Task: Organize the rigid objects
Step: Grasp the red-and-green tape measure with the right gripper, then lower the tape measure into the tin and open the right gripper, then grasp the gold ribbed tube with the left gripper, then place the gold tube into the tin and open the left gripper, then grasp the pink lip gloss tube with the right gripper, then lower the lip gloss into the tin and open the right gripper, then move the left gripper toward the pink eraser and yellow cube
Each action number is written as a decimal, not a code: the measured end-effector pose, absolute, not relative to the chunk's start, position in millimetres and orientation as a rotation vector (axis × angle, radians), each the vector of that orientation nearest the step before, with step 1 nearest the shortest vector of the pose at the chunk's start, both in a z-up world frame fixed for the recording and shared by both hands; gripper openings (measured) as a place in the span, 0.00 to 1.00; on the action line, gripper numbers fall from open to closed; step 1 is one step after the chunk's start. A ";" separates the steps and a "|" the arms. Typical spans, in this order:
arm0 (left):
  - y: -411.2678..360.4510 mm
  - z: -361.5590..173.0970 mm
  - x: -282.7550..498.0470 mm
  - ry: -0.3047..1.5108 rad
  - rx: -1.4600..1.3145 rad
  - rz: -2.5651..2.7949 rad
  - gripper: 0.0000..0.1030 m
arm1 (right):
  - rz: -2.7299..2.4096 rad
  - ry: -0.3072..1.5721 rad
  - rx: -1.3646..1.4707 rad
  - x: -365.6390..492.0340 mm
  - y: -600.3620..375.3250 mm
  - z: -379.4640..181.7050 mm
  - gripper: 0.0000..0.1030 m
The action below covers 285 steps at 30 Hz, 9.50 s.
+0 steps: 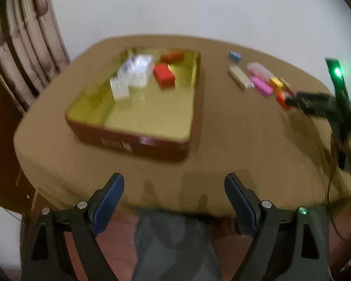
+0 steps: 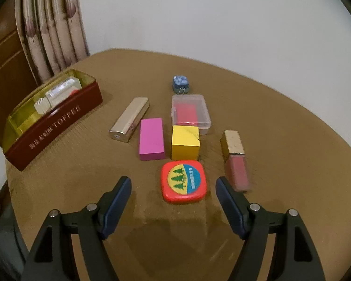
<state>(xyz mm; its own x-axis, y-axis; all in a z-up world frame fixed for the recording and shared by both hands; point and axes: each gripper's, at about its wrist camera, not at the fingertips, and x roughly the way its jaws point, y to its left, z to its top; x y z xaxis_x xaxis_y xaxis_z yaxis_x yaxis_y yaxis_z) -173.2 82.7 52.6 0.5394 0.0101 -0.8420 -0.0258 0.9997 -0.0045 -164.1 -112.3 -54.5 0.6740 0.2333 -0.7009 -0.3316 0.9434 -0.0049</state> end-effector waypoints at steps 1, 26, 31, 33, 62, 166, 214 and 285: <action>83.3 48.8 -173.8 1.007 -0.016 0.024 0.82 | 0.324 0.781 -0.137 -159.3 -112.5 -56.4 0.74; 118.8 17.9 -199.2 1.116 -0.154 0.071 0.82 | 0.505 0.846 0.046 -173.4 -44.6 16.2 0.46; 125.8 25.9 -207.5 1.060 -0.142 0.085 0.82 | 0.614 0.850 0.064 -127.6 32.0 38.4 0.46; 130.5 26.5 -208.9 1.051 -0.138 0.092 0.82 | 0.628 0.875 0.060 -101.3 60.2 34.0 0.45; 141.6 23.5 -212.2 1.051 -0.164 0.090 0.82 | 0.418 0.698 0.158 -94.0 21.6 17.4 0.50; 120.5 88.9 -102.8 0.918 -0.083 0.010 0.82 | 0.004 0.648 0.123 -239.6 -221.5 -88.9 0.64; 136.9 16.2 -226.5 1.112 -0.284 0.042 0.82 | 0.371 0.889 0.201 -145.0 -120.3 35.2 0.20; -18.8 48.3 1.2 1.117 -0.287 -0.080 0.78 | -0.185 0.642 0.187 -228.2 -229.6 -86.1 0.51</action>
<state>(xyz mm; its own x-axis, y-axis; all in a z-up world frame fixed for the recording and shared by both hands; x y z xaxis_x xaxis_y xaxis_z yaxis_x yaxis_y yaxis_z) 1.2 -18.8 48.3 0.4400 -0.2061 -0.8741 -0.0802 0.9604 -0.2668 -228.2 -229.6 -86.1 0.7856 -0.1123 -0.6085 0.2280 0.9667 0.1159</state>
